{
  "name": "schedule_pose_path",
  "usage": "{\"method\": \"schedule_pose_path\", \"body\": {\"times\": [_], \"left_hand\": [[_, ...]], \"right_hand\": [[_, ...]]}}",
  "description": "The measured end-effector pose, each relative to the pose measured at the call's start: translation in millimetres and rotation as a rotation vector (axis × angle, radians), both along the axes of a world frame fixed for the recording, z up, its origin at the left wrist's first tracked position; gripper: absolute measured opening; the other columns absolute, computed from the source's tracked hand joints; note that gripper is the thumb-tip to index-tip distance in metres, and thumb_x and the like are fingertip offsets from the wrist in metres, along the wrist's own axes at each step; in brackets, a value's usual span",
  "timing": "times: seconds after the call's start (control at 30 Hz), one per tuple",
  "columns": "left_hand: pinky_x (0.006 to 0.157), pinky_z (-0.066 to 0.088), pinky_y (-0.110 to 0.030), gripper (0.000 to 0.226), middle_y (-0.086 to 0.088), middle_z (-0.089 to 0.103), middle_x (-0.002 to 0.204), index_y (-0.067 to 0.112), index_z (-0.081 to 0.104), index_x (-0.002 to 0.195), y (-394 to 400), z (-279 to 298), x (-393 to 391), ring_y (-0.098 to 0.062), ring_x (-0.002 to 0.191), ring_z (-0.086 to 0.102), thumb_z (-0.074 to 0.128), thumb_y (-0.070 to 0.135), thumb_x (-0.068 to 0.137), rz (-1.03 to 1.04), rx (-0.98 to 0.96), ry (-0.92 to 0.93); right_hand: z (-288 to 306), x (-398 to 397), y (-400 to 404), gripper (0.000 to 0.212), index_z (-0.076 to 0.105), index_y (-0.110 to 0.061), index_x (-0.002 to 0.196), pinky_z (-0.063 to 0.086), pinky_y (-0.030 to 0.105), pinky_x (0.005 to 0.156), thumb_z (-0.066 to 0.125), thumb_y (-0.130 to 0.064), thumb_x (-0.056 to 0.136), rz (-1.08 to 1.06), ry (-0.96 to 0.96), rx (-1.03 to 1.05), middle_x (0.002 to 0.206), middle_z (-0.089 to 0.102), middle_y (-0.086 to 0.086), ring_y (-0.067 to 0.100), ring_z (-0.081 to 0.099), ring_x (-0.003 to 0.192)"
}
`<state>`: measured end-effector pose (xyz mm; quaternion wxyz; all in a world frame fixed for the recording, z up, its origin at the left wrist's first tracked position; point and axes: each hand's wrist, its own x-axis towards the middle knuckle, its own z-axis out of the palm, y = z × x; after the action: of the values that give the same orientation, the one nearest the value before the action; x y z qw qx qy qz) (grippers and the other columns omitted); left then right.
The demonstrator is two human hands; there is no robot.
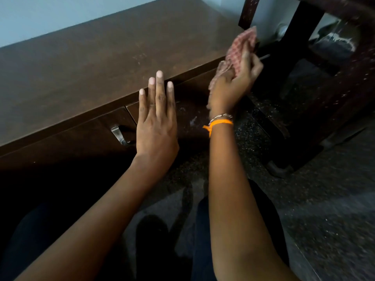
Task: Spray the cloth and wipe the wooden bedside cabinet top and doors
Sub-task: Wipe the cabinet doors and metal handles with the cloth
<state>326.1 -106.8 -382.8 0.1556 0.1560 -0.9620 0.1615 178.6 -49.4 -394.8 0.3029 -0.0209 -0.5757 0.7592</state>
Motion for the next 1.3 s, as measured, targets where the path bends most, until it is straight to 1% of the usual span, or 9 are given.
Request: {"method": "schedule_pose_path", "body": {"times": [0.23,0.4,0.5,0.63,0.73,0.83,1.0,1.13,1.3], "left_hand": [[0.112,-0.007,-0.046,0.086,-0.03,-0.001,0.151,-0.004,0.006,0.145,2,4,-1,-0.041,0.141,0.0,0.06,0.012,0.08,-0.013,-0.014,-0.03],[0.113,-0.007,-0.047,0.081,-0.031,-0.011,0.15,-0.001,-0.01,0.144,1,-1,-1,-0.042,0.14,-0.008,0.047,0.013,0.089,0.008,-0.097,-0.083],[0.113,-0.005,-0.047,0.083,-0.031,-0.013,0.15,0.001,-0.013,0.144,5,-2,-2,-0.044,0.139,-0.008,0.047,0.017,0.089,-0.004,-0.099,-0.095],[0.113,-0.002,-0.049,0.088,-0.026,0.001,0.153,0.004,0.01,0.147,-2,4,2,-0.042,0.141,0.001,0.061,0.009,0.075,-0.105,0.031,-0.018],[0.113,0.001,-0.049,0.087,-0.019,0.025,0.151,0.009,0.029,0.144,-19,-2,28,-0.038,0.139,0.017,0.069,0.007,0.067,-0.17,0.072,0.026],[0.096,0.026,-0.05,0.091,-0.015,0.04,0.128,0.017,0.036,0.141,-30,-22,58,-0.036,0.112,0.031,0.075,0.009,0.059,-0.047,0.072,-0.03],[0.075,0.039,-0.042,0.09,-0.015,0.048,0.114,0.024,0.035,0.141,-31,-41,75,-0.03,0.095,0.03,0.075,0.016,0.06,0.058,0.125,-0.097],[0.072,0.04,-0.04,0.093,-0.012,0.049,0.112,0.026,0.032,0.142,-33,-45,74,-0.028,0.092,0.029,0.076,0.022,0.06,0.104,0.115,-0.086],[0.068,0.041,-0.035,0.096,-0.007,0.051,0.107,0.027,0.029,0.143,-33,-52,72,-0.027,0.091,0.032,0.075,0.028,0.059,0.139,0.056,-0.088]], "right_hand": [[-20,-35,25,0.046,0.046,0.015,0.127,0.039,0.001,0.085,0.04,0.023,0.082,0.023,-0.387,0.011,0.123,0.044,0.031,0.031,0.055,0.108],[-12,-31,15,0.061,0.046,0.01,0.129,0.029,-0.008,0.088,0.035,0.027,0.071,0.01,-0.159,0.089,0.111,0.041,0.018,0.03,0.05,0.11],[-31,-32,17,0.053,0.042,0.01,0.132,0.032,-0.009,0.08,0.041,0.022,0.08,0.048,-0.262,0.065,0.121,0.042,0.03,0.026,0.049,0.104],[-62,-7,8,0.051,0.038,-0.005,0.14,0.043,0.016,0.09,0.04,-0.002,0.089,0.193,-0.517,-0.012,0.129,0.043,0.024,0.021,0.056,0.095],[-67,30,-14,0.06,0.038,-0.002,0.139,0.038,0.016,0.102,0.04,0.016,0.081,0.163,-0.374,0.075,0.128,0.038,0.024,0.031,0.051,0.112],[-59,66,-31,0.051,0.049,0.009,0.126,0.035,0.002,0.096,0.05,0.016,0.076,0.158,-0.105,0.177,0.116,0.042,0.031,0.027,0.047,0.109],[-72,114,-49,0.027,0.066,0.001,0.087,0.049,0.048,0.087,0.048,0.013,0.072,0.291,0.079,0.479,0.101,0.053,0.019,0.033,0.054,0.097],[-101,118,-47,0.016,0.062,-0.002,0.077,0.046,0.046,0.085,0.049,0.006,0.071,0.286,-0.065,0.548,0.099,0.054,0.016,0.031,0.053,0.096],[-101,126,-46,0.034,0.067,-0.008,0.086,0.047,0.043,0.083,0.051,0.011,0.063,0.278,-0.183,0.506,0.099,0.053,0.007,0.027,0.051,0.094]]}}
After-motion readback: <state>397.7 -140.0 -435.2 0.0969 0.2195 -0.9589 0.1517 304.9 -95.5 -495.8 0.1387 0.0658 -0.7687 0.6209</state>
